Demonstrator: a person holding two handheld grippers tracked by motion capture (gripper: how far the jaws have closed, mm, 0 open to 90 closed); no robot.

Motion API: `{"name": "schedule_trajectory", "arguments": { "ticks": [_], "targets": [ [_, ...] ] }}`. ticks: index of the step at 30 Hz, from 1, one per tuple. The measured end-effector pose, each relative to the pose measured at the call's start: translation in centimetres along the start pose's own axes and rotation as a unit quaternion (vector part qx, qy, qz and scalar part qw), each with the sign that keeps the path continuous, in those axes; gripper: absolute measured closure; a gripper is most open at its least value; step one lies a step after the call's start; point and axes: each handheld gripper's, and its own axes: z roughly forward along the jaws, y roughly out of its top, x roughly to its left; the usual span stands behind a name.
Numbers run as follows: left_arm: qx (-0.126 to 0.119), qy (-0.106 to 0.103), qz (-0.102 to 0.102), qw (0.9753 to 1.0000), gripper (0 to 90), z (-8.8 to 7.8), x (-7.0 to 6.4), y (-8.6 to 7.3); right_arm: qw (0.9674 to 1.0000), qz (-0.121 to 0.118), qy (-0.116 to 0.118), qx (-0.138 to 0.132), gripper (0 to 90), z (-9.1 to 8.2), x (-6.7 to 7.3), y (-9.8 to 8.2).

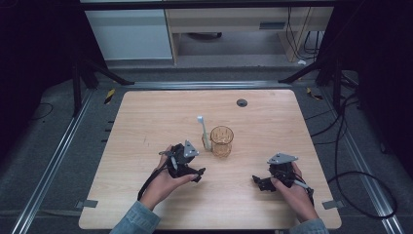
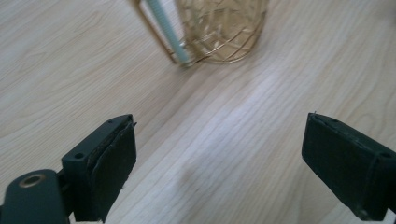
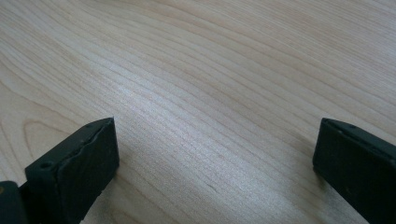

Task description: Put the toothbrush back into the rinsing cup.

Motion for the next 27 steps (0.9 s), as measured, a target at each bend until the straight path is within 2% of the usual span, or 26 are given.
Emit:
{"name": "schedule_trajectory", "arguments": {
  "ticks": [4,5,7,11,13,21,27],
  "targets": [
    [0.008,0.013,-0.021,0.9997,9.0,-0.4,1.4,-0.5,1.0,0.0,0.0,0.0,0.6,0.0,0.0,0.0],
    [0.008,0.013,-0.021,0.9997,8.9,-0.4,1.4,-0.5,1.0,0.0,0.0,0.0,0.6,0.0,0.0,0.0],
    [0.009,0.019,-0.032,0.9993,8.7,-0.7,2.4,-0.9,1.0,0.0,0.0,0.0,0.6,0.0,0.0,0.0],
    [0.013,0.031,-0.041,0.9986,8.1,-1.2,3.5,-1.4,1.0,0.0,0.0,0.0,0.6,0.0,0.0,0.0],
    [0.011,0.043,-0.056,0.9975,8.1,-1.6,4.6,-1.9,1.0,-0.001,0.0,0.0,0.6,0.0,0.0,0.0],
    [0.016,0.073,-0.091,0.9931,8.0,-2.4,7.5,-3.5,1.0,0.0,0.0,0.0,0.6,0.0,0.0,0.0],
    [0.029,0.092,-0.103,0.9899,8.2,-2.4,9.3,-4.8,1.0,0.0,0.0,0.0,0.6,0.0,0.0,0.0]
  ]
}}
